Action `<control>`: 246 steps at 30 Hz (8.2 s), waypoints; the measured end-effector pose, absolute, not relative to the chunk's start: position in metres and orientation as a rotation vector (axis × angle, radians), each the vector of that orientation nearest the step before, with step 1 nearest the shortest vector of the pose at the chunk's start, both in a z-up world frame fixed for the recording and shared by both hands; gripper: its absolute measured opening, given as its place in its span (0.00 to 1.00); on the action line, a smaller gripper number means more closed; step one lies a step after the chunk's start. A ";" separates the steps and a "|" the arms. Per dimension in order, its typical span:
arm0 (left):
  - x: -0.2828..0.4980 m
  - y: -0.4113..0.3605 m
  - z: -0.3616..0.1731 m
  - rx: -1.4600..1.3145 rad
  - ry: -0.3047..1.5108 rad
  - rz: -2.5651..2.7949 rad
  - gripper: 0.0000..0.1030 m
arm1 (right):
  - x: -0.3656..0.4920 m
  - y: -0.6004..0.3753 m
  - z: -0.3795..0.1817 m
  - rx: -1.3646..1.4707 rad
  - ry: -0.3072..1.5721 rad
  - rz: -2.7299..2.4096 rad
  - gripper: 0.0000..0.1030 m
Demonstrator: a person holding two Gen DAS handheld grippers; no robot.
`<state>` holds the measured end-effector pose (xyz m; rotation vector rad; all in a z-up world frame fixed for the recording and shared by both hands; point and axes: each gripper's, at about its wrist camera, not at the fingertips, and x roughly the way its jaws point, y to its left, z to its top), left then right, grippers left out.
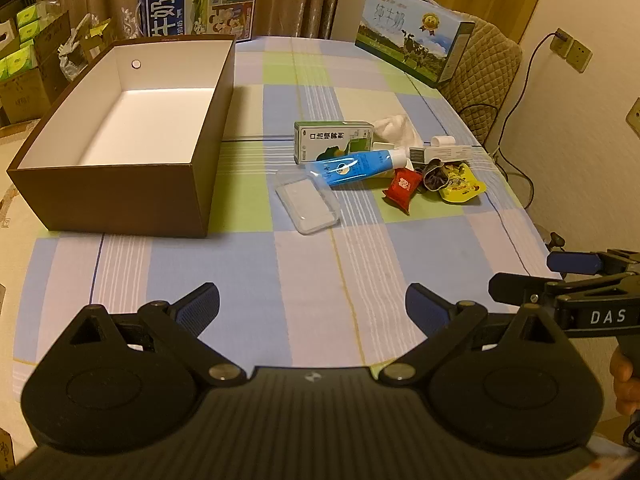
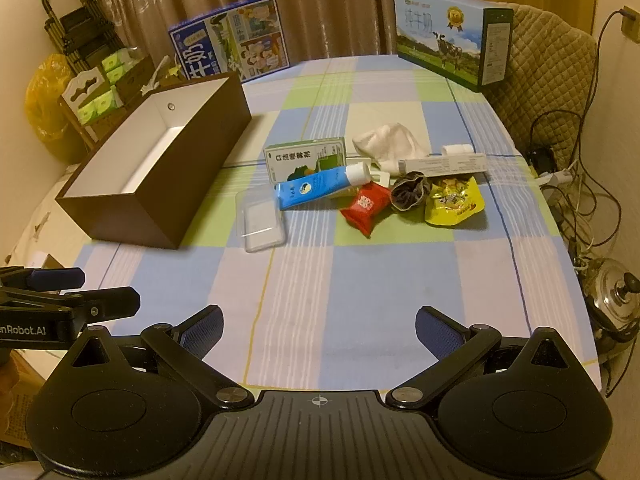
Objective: Organize objects
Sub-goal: 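Move both tools toward the items beside the open box, then grasp the clear plastic container with the left tool while the right tool grasps the white medicine box, then carry the clear container with the left tool while the right tool carries the white box over the open box, then open the left tool to drop the container while the right tool releases the white box inside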
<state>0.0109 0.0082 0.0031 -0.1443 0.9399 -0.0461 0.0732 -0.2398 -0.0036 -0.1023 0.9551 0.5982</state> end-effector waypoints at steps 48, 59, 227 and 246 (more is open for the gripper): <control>0.092 -0.023 -0.026 -0.170 1.026 0.042 0.96 | 0.180 -0.296 -0.027 -0.093 0.994 0.541 0.97; 0.127 -0.026 -0.058 -0.199 1.062 0.093 0.95 | 0.217 -0.319 -0.042 -0.074 1.010 0.515 0.97; 0.189 0.279 -0.050 -0.225 1.034 0.200 0.53 | 0.190 0.132 -0.081 -0.438 1.057 0.950 0.21; 0.200 0.273 -0.064 -0.217 1.093 0.180 0.54 | 0.186 0.120 -0.062 -0.429 0.989 1.000 0.39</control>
